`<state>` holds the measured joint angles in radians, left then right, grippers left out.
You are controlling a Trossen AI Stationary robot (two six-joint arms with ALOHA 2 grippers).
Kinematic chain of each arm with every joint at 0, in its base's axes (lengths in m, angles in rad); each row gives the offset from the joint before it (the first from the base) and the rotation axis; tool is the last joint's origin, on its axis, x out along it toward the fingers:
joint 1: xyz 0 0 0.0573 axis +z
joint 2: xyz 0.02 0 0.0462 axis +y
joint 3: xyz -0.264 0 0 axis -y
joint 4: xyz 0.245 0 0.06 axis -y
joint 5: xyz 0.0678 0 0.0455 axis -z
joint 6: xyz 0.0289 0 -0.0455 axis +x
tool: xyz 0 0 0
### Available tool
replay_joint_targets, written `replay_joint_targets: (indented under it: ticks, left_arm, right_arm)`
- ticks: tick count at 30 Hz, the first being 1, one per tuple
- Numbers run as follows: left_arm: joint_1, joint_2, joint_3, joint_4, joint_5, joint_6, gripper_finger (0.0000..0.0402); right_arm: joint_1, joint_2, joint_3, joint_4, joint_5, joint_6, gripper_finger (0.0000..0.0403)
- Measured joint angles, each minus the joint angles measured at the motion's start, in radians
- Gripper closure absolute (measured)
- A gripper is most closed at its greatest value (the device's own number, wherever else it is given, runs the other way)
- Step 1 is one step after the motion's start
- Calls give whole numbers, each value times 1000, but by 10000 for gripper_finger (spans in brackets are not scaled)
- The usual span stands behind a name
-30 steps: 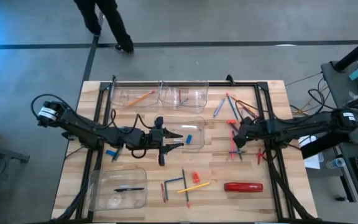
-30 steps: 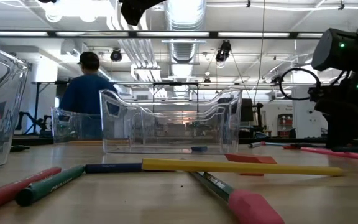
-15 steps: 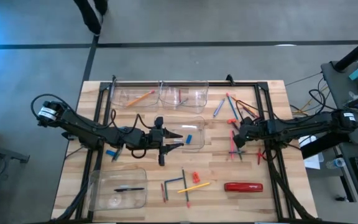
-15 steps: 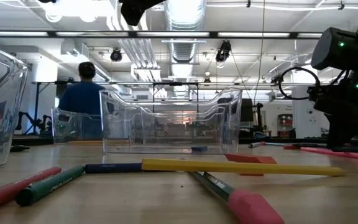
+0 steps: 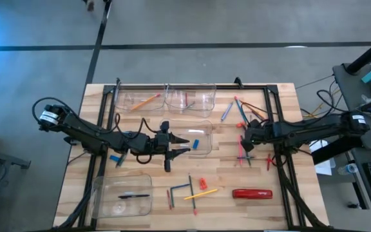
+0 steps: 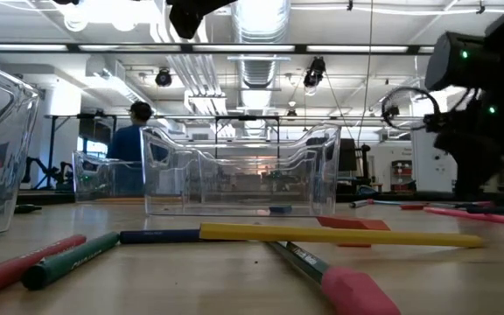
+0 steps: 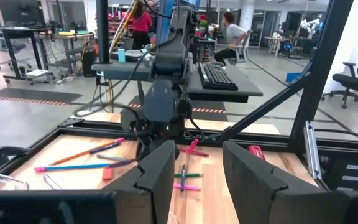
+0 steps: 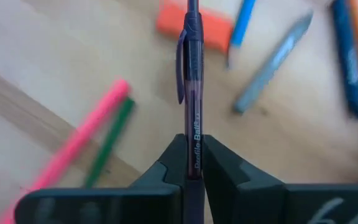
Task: Sort crayons/erasers/pens/pencils in bins
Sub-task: Put the violet pen into the bottom transparent bin
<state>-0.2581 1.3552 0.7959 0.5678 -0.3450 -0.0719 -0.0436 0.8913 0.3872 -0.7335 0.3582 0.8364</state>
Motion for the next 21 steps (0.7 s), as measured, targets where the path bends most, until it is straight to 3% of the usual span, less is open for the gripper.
replay_joint_targets:
  ticks: [11,15,21]
  left_arm:
    - [-1,15,0,5,3,-3,282]
    - [-1,60,5,10,4,-4,282]
    - [0,152,25,148,5,-1,281]
  right_arm:
    - [112,-54,151,3,119,-58,376]
    - [199,-61,158,171,143,-157,376]
    - [335,-55,111,575,142,-343,376]
